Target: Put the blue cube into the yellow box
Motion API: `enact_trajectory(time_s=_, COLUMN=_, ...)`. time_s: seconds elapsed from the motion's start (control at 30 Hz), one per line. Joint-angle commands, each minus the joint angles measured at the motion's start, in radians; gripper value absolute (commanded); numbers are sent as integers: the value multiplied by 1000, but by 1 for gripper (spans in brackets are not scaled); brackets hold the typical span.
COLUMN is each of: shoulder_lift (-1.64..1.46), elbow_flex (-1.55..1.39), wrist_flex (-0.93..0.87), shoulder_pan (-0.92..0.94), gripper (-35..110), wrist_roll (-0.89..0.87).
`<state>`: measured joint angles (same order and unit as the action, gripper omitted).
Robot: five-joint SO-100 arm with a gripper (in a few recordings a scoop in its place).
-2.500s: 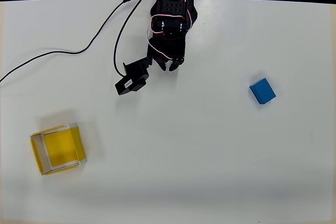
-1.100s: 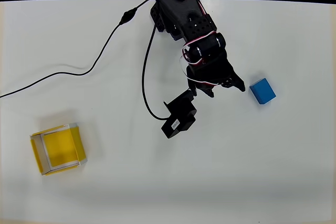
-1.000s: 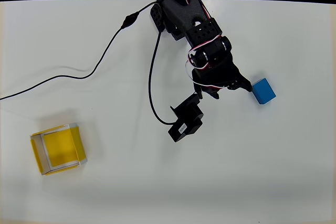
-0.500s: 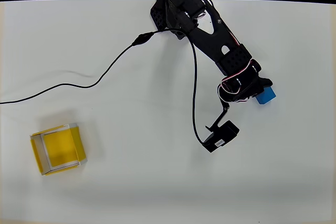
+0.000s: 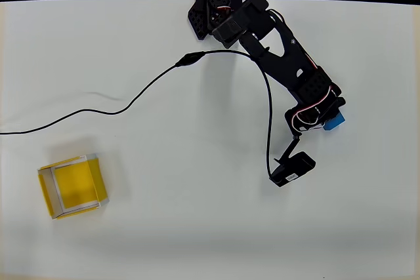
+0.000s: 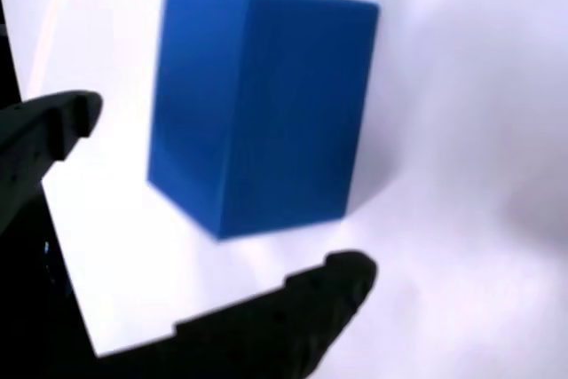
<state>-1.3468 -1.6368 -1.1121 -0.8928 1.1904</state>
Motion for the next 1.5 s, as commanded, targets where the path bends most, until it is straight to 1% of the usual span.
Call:
enact_trajectory(time_s=0.0, shoulder_lift=-21, elbow_flex=109, wrist_flex=17, shoulder_pan=-29, gripper=51, wrist_roll=-2)
enact_trajectory(time_s=0.23, shoulder_lift=37, elbow_flex=141, wrist_flex=64, shoulder_pan=-64, gripper=47, wrist_roll=-17)
enact_trajectory(time_s=0.67, shoulder_lift=83, elbow_flex=152, wrist_flex=110, shoulder_pan=-97, gripper=21, wrist_roll=-37)
enact_trajectory(time_s=0.9, shoulder_lift=69, elbow_flex=140, wrist_flex=100, shoulder_pan=-72, gripper=14, wrist_roll=11)
enact_trajectory(time_s=1.17, shoulder_lift=-114, elbow_flex=104, wrist_flex=60, shoulder_pan=95, gripper=13, wrist_roll=138)
enact_trajectory(time_s=1.33, shoulder_lift=-272, elbow_flex=35, wrist_flex=61, shoulder_pan=262, gripper=12, wrist_roll=244)
enact_trajectory(time_s=1.47, shoulder_lift=-405, elbow_flex=-60, wrist_flex=104, shoulder_pan=419, gripper=12, wrist_roll=342)
